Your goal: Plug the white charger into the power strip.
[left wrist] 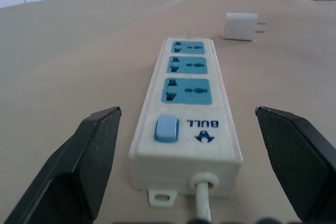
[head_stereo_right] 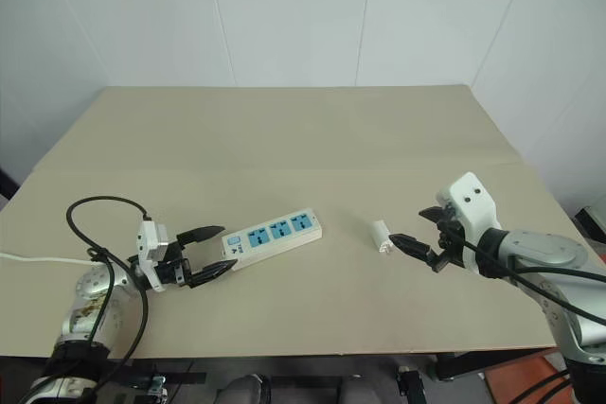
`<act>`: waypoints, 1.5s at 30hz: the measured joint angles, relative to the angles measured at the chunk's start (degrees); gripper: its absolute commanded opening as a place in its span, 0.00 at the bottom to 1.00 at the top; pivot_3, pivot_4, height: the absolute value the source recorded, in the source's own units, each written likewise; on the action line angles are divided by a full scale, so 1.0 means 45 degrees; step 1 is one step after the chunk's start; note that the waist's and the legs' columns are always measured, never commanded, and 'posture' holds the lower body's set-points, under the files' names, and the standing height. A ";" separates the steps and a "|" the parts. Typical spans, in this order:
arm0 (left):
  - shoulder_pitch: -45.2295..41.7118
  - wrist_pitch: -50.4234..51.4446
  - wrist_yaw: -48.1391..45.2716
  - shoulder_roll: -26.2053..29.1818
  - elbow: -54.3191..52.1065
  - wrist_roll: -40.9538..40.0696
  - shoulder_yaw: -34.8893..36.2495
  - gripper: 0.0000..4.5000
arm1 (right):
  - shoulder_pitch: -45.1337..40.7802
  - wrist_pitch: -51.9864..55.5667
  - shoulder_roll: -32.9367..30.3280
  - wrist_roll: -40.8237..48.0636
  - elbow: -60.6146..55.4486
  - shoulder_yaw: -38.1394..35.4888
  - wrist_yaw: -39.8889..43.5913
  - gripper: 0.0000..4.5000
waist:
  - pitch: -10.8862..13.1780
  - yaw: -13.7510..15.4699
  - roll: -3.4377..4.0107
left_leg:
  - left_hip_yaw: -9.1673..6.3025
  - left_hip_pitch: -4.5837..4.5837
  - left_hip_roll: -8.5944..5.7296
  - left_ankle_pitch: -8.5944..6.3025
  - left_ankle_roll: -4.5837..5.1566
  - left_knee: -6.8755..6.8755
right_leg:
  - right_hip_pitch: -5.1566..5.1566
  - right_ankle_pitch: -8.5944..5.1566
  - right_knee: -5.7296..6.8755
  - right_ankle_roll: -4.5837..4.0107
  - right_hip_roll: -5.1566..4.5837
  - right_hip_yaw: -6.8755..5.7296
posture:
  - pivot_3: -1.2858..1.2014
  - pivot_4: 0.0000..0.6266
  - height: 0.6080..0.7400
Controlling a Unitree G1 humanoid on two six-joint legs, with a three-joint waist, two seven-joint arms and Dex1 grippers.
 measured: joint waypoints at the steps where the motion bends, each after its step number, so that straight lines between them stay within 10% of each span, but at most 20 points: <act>1: -0.0362 -0.0424 -0.0170 -0.0060 0.0643 0.0049 -0.0001 0.99 | -0.0016 -0.0001 -0.0001 -0.0011 0.0001 -0.0001 0.0006 1.00 | 0.0000 0.0036 0.0000 | -0.0001 0.0001 -0.0002 0.0000 0.0000 0.0002 | 0.0003 0.0000 0.0000 -0.0001 -0.0002 -0.0003 | 0.52 0.24 1.00; 42: -0.2434 -0.3143 -0.1750 -0.1115 0.4962 0.0760 0.0053 0.99 | 0.0802 0.0017 -0.0280 0.0016 -0.0476 -0.1055 -0.0014 1.00 | -0.0047 -0.0064 0.0058 | 0.0000 0.0037 -0.0002 -0.0001 0.0001 -0.0005 | 0.0033 -0.0021 -0.0002 0.0038 -0.0001 0.0000 | 0.52 0.24 1.00; 45: -0.2435 -0.3151 -0.1888 -0.1045 0.4996 0.0853 -0.0002 0.86 | 0.0699 0.0017 -0.0280 0.0009 -0.0462 -0.1049 -0.0014 1.00 | -0.0061 -0.0073 0.0078 | 0.0001 0.0039 -0.0002 -0.0002 0.0001 -0.0006 | 0.0034 -0.0028 -0.0002 0.0048 -0.0001 0.0001 | 0.52 0.24 1.00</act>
